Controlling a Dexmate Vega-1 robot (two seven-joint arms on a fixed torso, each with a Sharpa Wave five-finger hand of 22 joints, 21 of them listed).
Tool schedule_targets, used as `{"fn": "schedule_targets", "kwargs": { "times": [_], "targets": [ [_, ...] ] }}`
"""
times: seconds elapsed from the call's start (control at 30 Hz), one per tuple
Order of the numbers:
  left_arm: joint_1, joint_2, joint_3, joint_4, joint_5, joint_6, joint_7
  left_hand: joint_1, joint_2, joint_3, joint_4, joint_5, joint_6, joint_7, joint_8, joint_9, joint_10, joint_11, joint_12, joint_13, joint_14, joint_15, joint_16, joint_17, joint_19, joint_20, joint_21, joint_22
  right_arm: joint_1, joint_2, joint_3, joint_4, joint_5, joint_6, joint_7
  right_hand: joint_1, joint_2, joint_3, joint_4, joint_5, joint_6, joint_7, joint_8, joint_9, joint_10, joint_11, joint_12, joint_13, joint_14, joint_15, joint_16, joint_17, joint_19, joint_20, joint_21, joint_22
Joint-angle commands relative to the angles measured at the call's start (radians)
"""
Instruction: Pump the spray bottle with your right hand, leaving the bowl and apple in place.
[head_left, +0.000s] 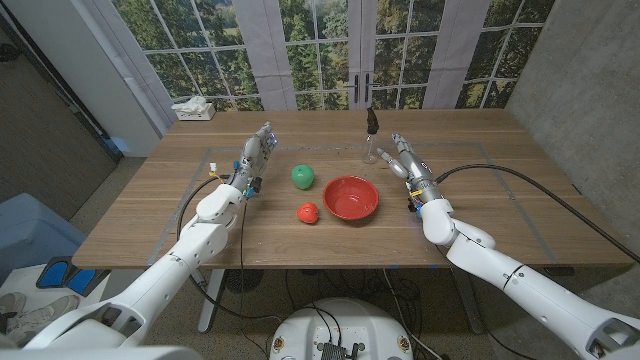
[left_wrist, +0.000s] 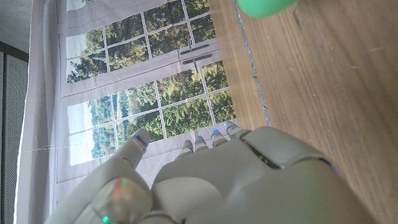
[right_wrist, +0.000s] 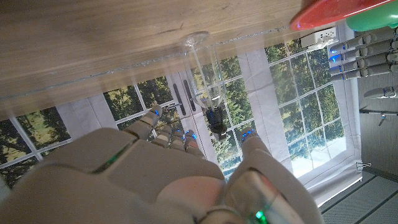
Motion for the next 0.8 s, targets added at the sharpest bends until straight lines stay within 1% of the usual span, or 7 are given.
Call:
{"fn": "schedule_targets", "kwargs": {
  "times": [0.03,0.23,0.3,0.43,0.57,0.67,0.8],
  "targets": [
    [-0.005,-0.001,-0.001,0.009,-0.006,-0.005,-0.016,0.007,0.067,0.002,-0.008,0.002,-0.019,0.009,0.004,0.004,-0.100,0.004,0.008,0.001,-0.150,-0.084,0.003,0.002,-0.035,-0.099,0.001,0.002,0.041,0.034,-0.023,0.061,-0.002,0.033,-0.020,0.018,-0.004,0.003,-0.012,0.002,-0.009,-0.004,0.004,0.003,-0.007,-0.006,0.005,0.004,0.002,-0.007,0.005,0.000,0.007,-0.002,0.007,0.002],
    [-0.004,0.001,-0.001,0.004,-0.006,-0.004,-0.017,0.007,0.067,0.001,-0.010,0.002,-0.019,0.010,0.004,0.004,-0.099,0.003,0.008,0.001,-0.150,-0.084,0.003,0.002,-0.034,-0.099,0.002,0.002,0.057,0.046,-0.029,0.079,0.006,0.020,-0.011,0.031,-0.004,0.009,-0.024,0.002,-0.018,-0.006,0.004,0.003,-0.013,-0.007,0.005,0.004,0.003,-0.006,0.005,-0.002,0.011,-0.004,0.008,0.002],
    [0.000,0.003,-0.002,-0.003,-0.004,-0.002,-0.013,0.008,0.067,0.001,-0.011,0.002,-0.019,0.010,0.004,0.005,-0.100,0.004,0.007,0.001,-0.150,-0.084,0.003,0.002,-0.034,-0.099,0.001,0.002,0.068,0.054,-0.036,0.099,0.005,0.031,-0.015,0.040,-0.007,0.012,-0.033,0.001,-0.024,-0.003,0.003,0.003,-0.017,-0.004,0.004,0.004,0.000,-0.001,0.004,-0.004,0.012,-0.005,0.008,0.001],
    [0.005,0.007,-0.003,-0.013,-0.002,0.001,-0.005,0.008,0.067,0.000,-0.012,0.002,-0.018,0.010,0.005,0.005,-0.099,0.005,0.008,0.001,-0.149,-0.084,0.003,0.002,-0.034,-0.099,0.001,0.002,0.083,0.063,-0.042,0.124,0.012,0.048,-0.013,0.051,-0.009,0.016,-0.044,0.001,-0.030,-0.002,0.003,0.003,-0.022,-0.004,0.004,0.004,0.000,-0.002,0.004,-0.005,0.012,-0.007,0.008,0.001],
    [0.007,0.008,-0.003,-0.020,0.000,0.003,0.001,0.008,0.067,0.000,-0.013,0.002,-0.019,0.010,0.004,0.005,-0.100,0.003,0.007,0.001,-0.149,-0.084,0.003,0.002,-0.034,-0.099,0.001,0.002,0.097,0.076,-0.044,0.158,0.029,0.087,-0.016,0.058,-0.010,0.019,-0.051,0.001,-0.034,0.000,0.003,0.003,-0.024,-0.004,0.005,0.004,0.000,-0.001,0.004,-0.006,0.014,-0.008,0.009,0.001],
    [0.007,0.009,-0.002,-0.021,0.001,0.003,-0.001,0.009,0.067,-0.001,-0.014,0.002,-0.019,0.010,0.004,0.005,-0.099,0.005,0.007,0.001,-0.149,-0.085,0.002,0.002,-0.033,-0.099,0.001,0.002,0.105,0.082,-0.047,0.170,0.033,0.096,-0.017,0.063,-0.010,0.021,-0.056,0.000,-0.034,0.001,0.005,0.003,-0.023,-0.004,0.005,0.004,0.001,0.001,0.005,-0.007,0.016,-0.008,0.009,0.001],
    [0.007,0.009,-0.001,-0.025,0.002,0.006,0.003,0.009,0.067,-0.001,-0.016,0.002,-0.019,0.010,0.004,0.005,-0.099,0.004,0.007,0.001,-0.149,-0.084,0.003,0.002,-0.033,-0.099,0.001,0.002,0.122,0.098,-0.048,0.210,0.060,0.134,-0.008,0.071,-0.011,0.023,-0.063,-0.001,-0.031,0.000,0.007,0.004,-0.016,-0.003,0.009,0.004,0.005,0.003,0.006,-0.008,0.021,-0.007,0.011,0.001]
  ]
}}
